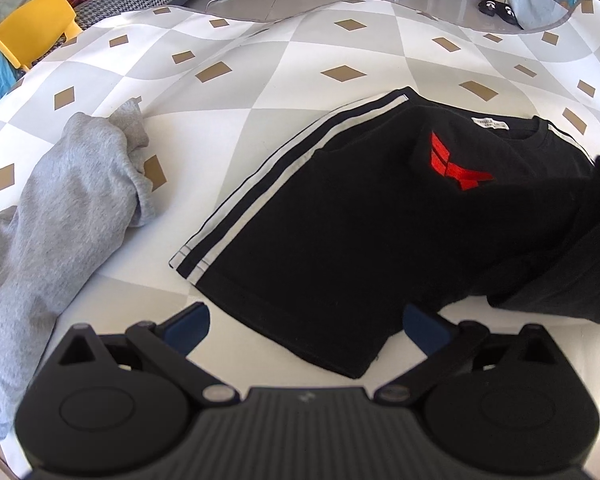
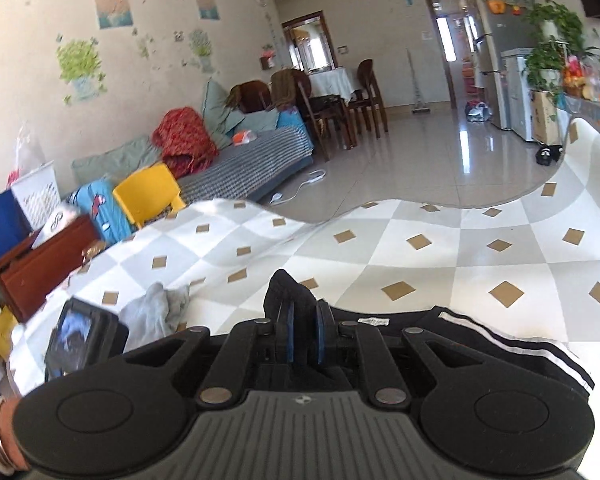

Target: Fold clothes

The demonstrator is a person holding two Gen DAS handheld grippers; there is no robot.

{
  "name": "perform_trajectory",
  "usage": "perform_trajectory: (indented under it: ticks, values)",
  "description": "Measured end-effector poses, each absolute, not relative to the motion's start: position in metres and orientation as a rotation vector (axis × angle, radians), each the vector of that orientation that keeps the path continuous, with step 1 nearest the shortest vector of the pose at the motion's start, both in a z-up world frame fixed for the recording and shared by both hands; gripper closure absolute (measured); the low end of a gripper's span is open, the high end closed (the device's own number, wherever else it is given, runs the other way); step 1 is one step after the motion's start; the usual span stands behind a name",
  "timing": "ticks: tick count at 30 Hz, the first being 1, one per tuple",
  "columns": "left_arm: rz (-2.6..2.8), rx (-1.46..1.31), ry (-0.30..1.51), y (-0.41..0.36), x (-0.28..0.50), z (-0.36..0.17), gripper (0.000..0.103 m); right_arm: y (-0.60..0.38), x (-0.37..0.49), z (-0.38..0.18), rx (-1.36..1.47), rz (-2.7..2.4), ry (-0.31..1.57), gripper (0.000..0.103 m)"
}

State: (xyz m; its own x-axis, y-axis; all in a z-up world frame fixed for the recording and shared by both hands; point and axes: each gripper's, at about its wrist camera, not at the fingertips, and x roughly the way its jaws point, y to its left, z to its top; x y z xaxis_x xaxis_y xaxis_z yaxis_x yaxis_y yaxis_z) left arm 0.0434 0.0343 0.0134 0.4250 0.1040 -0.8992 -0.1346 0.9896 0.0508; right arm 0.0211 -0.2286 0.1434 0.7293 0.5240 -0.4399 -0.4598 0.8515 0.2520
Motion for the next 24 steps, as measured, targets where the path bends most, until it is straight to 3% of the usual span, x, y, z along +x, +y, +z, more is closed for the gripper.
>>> perform_trajectory:
  ticks: [7, 15, 21, 24]
  values:
    - [0.142, -0.036, 1.136, 0.031, 0.046, 0.008, 0.000, -0.272, 0.050, 0.151, 0.266, 0.299, 0.480, 0.092]
    - [0.111, -0.024, 1.147, 0.021, 0.049, 0.003, 0.000, -0.290, 0.072, 0.136, 0.208, 0.049, 0.538, 0.091]
    - [0.090, -0.003, 1.148, 0.012, 0.053, -0.002, 0.000, -0.291, 0.077, 0.122, 0.095, -0.091, 0.592, 0.071]
    - [0.076, 0.005, 1.131, 0.007, 0.055, -0.001, 0.000, -0.293, 0.077, 0.122, 0.070, -0.115, 0.590, 0.067]
